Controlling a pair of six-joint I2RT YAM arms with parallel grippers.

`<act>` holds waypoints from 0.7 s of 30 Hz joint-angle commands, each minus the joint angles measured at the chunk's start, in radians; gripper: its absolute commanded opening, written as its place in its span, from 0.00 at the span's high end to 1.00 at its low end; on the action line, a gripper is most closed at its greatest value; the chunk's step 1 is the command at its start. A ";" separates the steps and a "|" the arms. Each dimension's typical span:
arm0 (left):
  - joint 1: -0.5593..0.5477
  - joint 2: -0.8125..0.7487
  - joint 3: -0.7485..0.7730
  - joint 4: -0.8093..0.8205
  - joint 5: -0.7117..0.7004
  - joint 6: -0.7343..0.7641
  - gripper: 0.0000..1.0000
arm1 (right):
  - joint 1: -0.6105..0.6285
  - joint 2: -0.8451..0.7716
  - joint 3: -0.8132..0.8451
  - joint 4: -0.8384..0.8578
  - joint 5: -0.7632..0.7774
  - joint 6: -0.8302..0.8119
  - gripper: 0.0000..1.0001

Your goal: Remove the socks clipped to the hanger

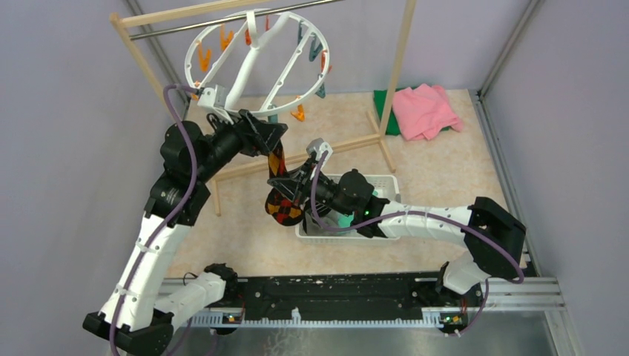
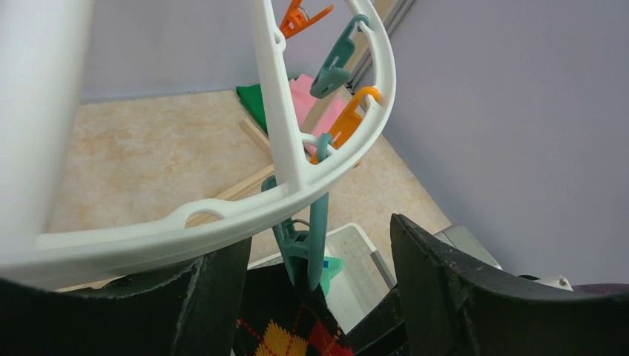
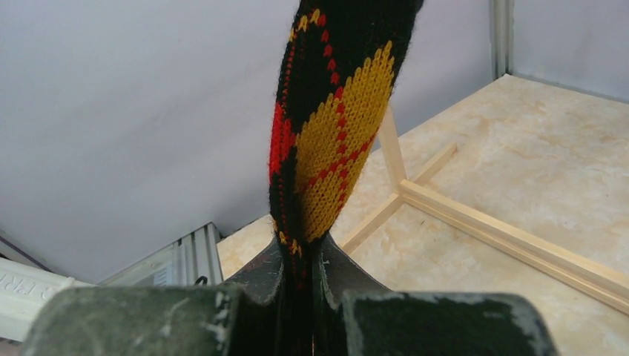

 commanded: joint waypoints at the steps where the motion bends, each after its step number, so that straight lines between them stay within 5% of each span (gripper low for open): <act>1: 0.032 0.005 0.019 0.050 0.059 -0.041 0.27 | -0.001 -0.035 -0.006 0.051 -0.014 0.006 1.00; 21: 0.043 0.014 -0.031 0.187 0.112 -0.021 0.44 | -0.001 -0.019 -0.005 0.063 -0.044 0.031 1.00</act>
